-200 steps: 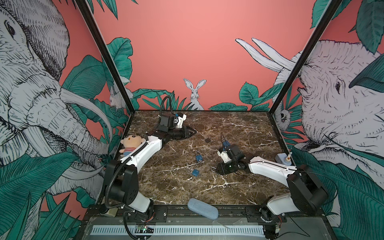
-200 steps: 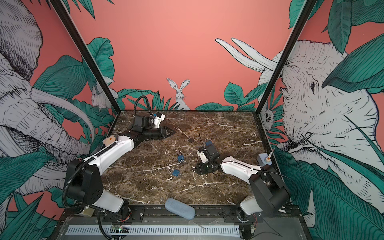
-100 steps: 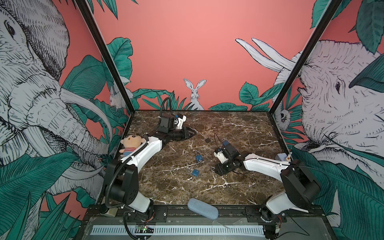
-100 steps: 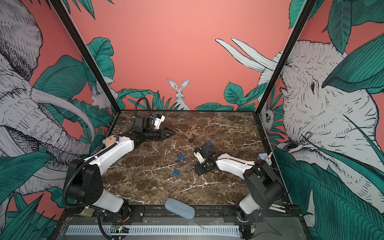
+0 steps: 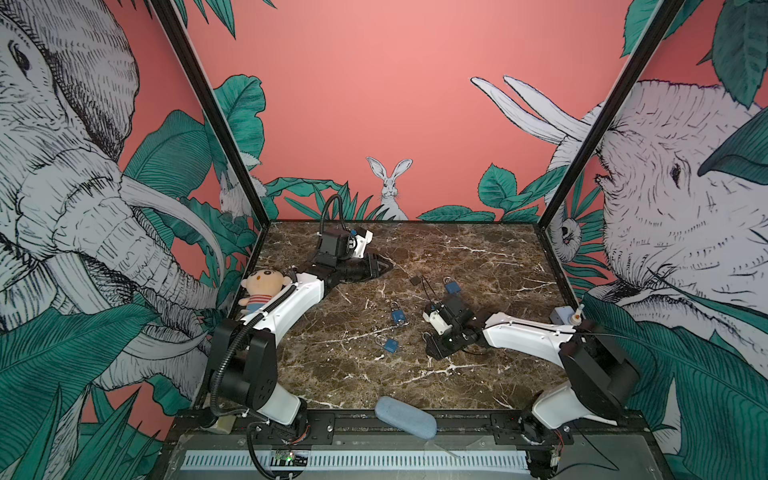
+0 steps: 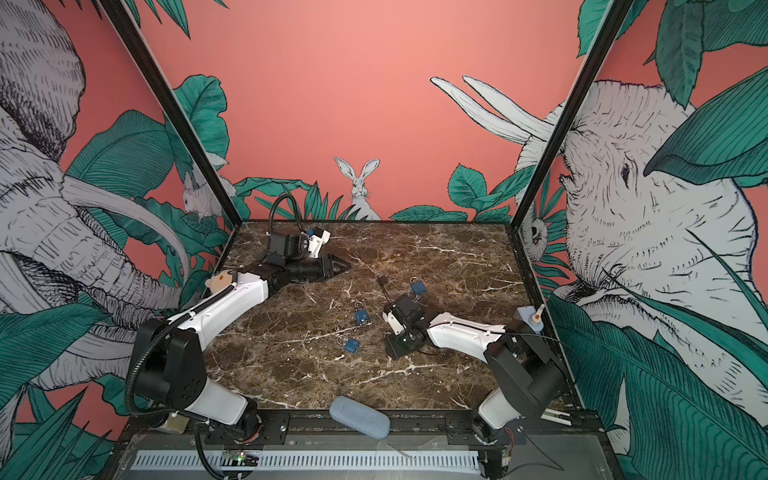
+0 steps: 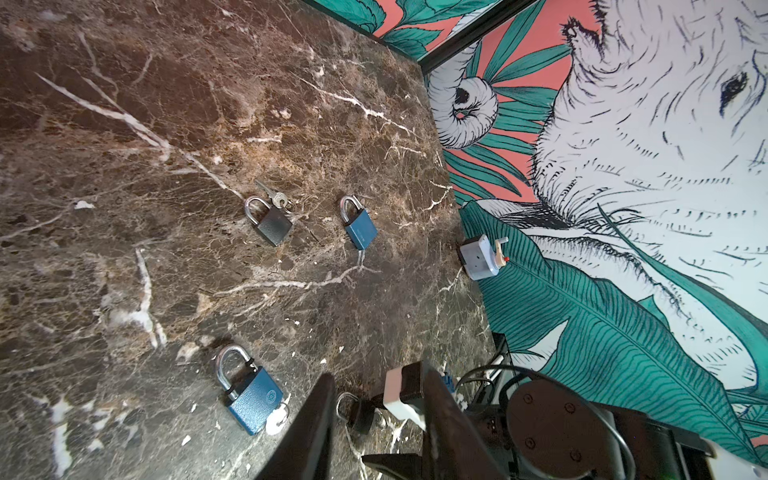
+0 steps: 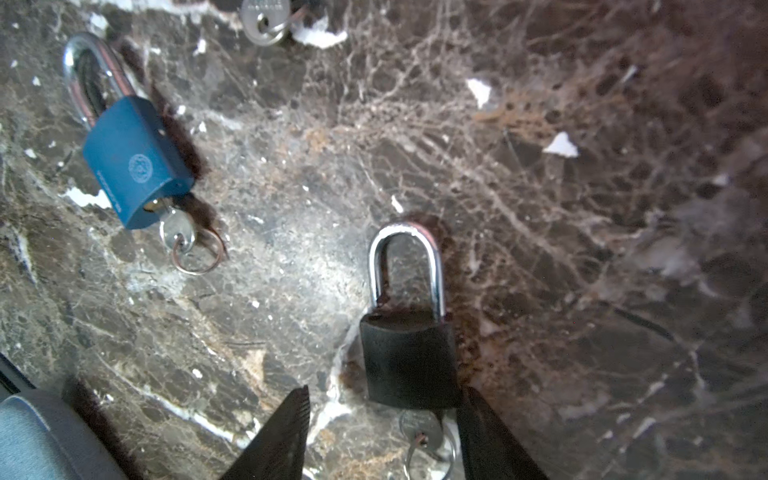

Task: Lock with the key

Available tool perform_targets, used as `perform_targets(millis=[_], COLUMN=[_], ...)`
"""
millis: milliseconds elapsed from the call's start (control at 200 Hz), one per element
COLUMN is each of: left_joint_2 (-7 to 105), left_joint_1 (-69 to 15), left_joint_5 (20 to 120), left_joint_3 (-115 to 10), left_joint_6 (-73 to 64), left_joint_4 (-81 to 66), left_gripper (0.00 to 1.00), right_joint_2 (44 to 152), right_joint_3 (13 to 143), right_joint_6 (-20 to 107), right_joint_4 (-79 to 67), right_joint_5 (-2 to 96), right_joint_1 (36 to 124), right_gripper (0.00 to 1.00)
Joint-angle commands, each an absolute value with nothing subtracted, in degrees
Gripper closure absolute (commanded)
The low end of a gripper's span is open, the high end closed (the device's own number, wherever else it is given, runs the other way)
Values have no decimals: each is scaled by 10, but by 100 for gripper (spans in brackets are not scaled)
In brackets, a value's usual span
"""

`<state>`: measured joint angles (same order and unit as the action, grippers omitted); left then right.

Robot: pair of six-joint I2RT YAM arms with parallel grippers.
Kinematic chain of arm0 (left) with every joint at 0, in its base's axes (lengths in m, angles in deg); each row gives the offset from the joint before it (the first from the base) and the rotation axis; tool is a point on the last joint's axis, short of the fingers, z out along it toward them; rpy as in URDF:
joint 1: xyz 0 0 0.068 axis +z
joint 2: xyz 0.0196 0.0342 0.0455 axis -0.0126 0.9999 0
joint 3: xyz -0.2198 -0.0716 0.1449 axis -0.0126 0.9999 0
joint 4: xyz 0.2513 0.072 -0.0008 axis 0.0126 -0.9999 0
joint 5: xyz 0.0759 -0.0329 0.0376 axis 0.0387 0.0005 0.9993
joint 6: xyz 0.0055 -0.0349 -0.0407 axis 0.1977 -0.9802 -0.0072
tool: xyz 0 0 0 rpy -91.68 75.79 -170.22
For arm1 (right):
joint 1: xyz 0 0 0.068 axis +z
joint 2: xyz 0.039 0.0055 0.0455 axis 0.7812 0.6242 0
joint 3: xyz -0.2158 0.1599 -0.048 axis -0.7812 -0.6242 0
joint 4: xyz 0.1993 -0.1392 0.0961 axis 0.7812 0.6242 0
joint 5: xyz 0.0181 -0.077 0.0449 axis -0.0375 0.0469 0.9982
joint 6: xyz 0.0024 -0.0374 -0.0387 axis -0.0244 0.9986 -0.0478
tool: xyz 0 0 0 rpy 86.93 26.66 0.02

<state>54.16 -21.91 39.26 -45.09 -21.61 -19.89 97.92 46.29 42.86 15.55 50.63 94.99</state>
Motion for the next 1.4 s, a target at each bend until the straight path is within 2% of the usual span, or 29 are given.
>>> perform_targets(millis=[0, 300, 795, 985, 1210, 1396], left_joint_2=[544, 542, 544, 543, 542, 540], left_joint_1=[-219, -219, -219, -219, -218, -218], left_joint_5=[382, 382, 382, 382, 383, 383], left_joint_3=[-446, -445, -445, -443, -443, -443], left_joint_6=[-215, -213, -210, -210, -210, -209], left_joint_4=[-184, -184, -187, -188, -189, -193], left_gripper=[62, 63, 64, 64, 64, 65], right_joint_2=[971, 1009, 1058, 1066, 1077, 1077], right_joint_3=[476, 526, 548, 548, 545, 545], right_joint_6=[422, 441, 446, 447, 443, 441], right_joint_4=[174, 212, 224, 222, 221, 220], right_joint_5=[470, 378, 334, 330, 323, 307], right_joint_1=[961, 994, 1024, 1026, 1028, 1029], right_gripper=[43, 47, 56, 63, 64, 82])
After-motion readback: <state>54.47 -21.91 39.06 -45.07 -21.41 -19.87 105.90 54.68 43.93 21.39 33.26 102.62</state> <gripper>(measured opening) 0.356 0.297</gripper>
